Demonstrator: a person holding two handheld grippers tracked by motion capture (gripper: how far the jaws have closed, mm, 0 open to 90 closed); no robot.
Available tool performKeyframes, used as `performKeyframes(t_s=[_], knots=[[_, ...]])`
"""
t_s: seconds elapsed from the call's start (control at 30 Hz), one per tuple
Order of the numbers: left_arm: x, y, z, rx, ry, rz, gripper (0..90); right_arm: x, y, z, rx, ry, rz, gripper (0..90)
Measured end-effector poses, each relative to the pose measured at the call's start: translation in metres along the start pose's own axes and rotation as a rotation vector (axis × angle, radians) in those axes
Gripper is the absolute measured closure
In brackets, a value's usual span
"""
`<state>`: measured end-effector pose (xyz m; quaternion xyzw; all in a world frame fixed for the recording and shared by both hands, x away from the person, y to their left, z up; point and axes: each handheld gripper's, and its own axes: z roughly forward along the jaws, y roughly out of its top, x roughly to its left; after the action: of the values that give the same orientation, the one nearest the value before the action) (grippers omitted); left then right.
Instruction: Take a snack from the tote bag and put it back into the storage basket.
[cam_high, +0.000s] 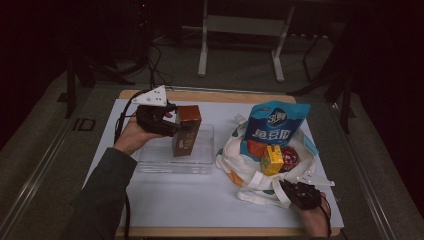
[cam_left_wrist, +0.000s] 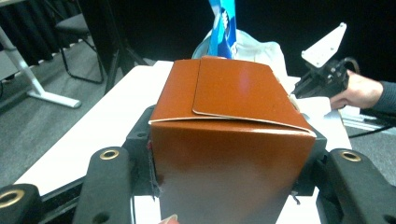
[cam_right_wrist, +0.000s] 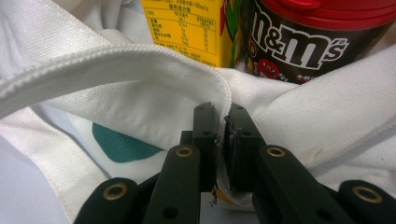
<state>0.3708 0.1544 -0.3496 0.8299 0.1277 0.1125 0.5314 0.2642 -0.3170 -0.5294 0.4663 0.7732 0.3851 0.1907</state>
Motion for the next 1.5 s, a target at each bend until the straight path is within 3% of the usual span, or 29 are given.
performKeyframes(t_s=[0.5, 0.73, 0.97, 1.0, 1.17, 1.37, 1.5], knots=[[0.006, -0.018, -0.015, 0.064, 0.041, -0.003, 42.9, 0.000, 0.000, 0.000, 0.001, -0.002, -0.001, 83.8], [0.009, -0.027, -0.014, 0.132, 0.047, -0.004, 42.8, 0.000, 0.000, 0.000, 0.000, -0.002, -0.001, 83.8], [0.011, -0.036, -0.007, 0.206, 0.041, -0.010, 42.7, 0.000, 0.000, 0.000, 0.000, -0.002, -0.002, 83.8], [0.012, -0.039, -0.002, 0.235, 0.036, -0.010, 42.7, 0.000, 0.000, 0.000, 0.000, -0.002, -0.002, 83.8], [0.010, -0.046, 0.013, 0.282, -0.004, -0.008, 42.7, 0.000, 0.000, 0.000, -0.001, -0.001, -0.003, 83.8], [0.007, -0.045, 0.023, 0.276, -0.020, -0.004, 42.3, 0.000, 0.000, 0.000, -0.001, -0.001, -0.002, 83.8], [0.004, -0.049, 0.034, 0.231, -0.029, -0.027, 40.9, 0.000, 0.000, 0.000, 0.000, -0.002, -0.002, 83.8]])
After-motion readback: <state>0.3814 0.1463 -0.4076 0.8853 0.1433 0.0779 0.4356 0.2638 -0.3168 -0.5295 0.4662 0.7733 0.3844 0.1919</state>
